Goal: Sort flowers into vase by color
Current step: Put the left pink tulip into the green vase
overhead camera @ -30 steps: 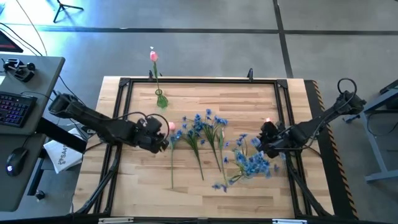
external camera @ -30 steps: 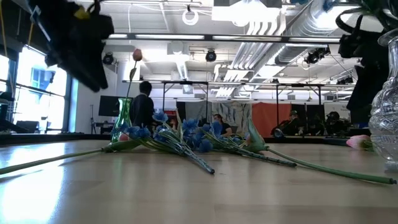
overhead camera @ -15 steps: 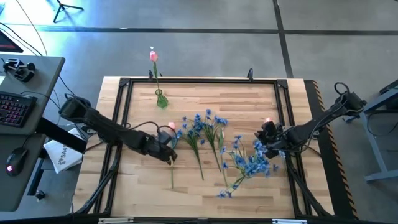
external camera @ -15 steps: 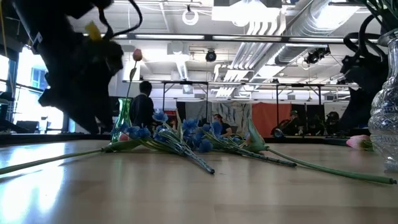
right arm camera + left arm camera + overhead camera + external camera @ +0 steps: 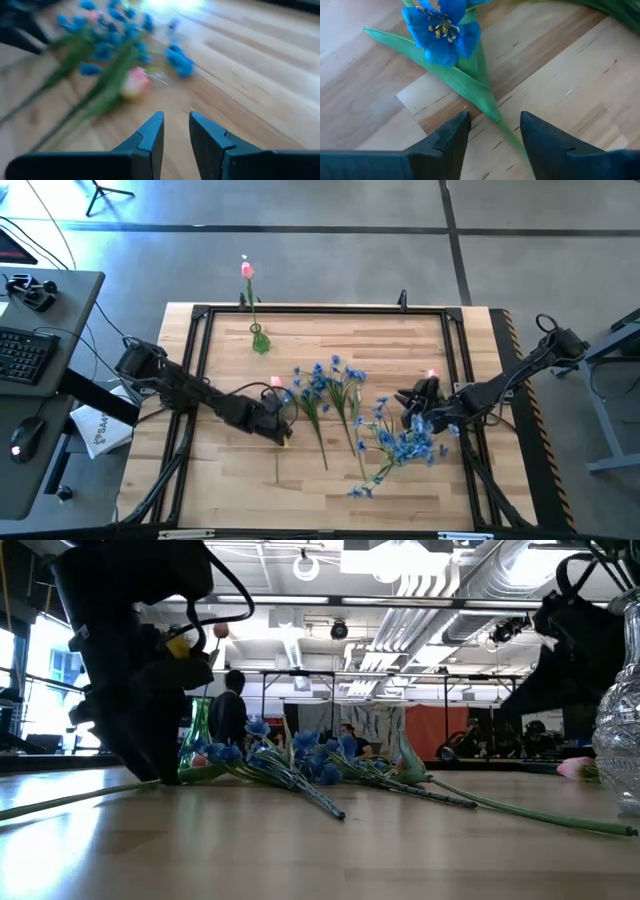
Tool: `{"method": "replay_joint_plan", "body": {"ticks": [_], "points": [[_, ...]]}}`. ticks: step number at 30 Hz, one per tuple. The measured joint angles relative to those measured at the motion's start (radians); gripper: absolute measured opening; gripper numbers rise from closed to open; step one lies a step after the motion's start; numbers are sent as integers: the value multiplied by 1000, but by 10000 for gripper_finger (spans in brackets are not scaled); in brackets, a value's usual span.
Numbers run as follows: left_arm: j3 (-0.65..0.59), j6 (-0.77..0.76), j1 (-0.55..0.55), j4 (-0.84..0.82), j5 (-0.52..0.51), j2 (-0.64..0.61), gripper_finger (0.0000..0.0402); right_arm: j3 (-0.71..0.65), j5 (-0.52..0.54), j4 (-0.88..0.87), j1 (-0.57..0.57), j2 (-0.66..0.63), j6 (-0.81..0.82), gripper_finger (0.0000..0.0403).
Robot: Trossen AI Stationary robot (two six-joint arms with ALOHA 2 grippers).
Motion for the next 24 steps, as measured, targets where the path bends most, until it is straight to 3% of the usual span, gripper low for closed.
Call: {"method": "replay_joint_plan", "body": {"ticks": [4,9,11,15,19,24], "points": [[-1,36,15,-18,19,-3,113,0,-4,115,0,0,-120,87],[-5,108,19,-63,27,-30,16,0,-14,148,0,0,-149,87],[-5,111,19,-89,14,-53,10,0,-18,148,0,0,-149,87],[-13,75,0,-299,-114,-175,14,0,-27,147,0,0,-148,87],[-13,-1,-48,-481,-333,-354,3,0,-35,152,0,6,-150,87],[-24,171,-161,-359,-881,-531,2,0,-32,164,0,23,-151,87]]}}
